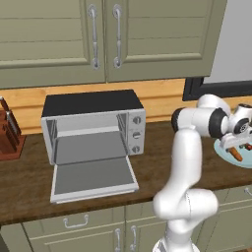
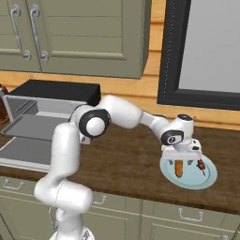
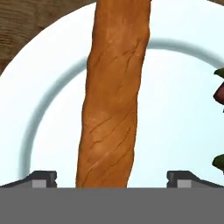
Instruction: Pick up the kebab skewer and baguette bread, and place them inside the toaster oven. Close the toaster oven door and start by setting the timer.
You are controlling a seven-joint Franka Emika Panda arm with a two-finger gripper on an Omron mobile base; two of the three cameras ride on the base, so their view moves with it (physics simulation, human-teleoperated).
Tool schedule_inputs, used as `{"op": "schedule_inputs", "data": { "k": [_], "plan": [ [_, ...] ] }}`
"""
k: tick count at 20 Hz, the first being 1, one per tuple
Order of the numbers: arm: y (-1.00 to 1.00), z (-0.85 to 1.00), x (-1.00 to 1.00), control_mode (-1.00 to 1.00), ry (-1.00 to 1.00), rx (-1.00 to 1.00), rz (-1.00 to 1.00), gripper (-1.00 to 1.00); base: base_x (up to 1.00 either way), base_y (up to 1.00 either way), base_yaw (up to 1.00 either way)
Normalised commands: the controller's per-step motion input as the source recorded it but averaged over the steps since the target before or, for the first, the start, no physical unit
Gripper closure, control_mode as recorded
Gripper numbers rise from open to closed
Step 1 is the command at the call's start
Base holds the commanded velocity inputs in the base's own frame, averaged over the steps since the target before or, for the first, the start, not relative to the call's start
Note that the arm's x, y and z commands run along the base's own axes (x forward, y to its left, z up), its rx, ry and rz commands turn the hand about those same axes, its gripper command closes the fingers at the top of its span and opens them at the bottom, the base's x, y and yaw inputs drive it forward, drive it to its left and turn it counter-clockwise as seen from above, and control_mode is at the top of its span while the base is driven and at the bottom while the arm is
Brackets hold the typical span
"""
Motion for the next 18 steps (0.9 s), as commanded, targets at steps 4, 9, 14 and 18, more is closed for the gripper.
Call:
{"op": "schedule_inputs", "data": {
  "k": [4,9,14,18],
  "plan": [
    [-0.13,-0.30,0.34,-1.00,0.03,0.11,0.05,-1.00,0.00,0.00,0.00],
    [0.07,-0.35,0.03,-1.00,0.00,0.04,0.05,-1.00,0.00,0.00,0.00],
    [0.17,-0.14,0.00,-1.00,-0.02,0.00,0.05,1.00,0.00,0.00,0.00],
    [0.33,-0.01,-0.06,-1.00,-0.05,0.00,0.09,1.00,0.00,0.00,0.00]
  ]
}}
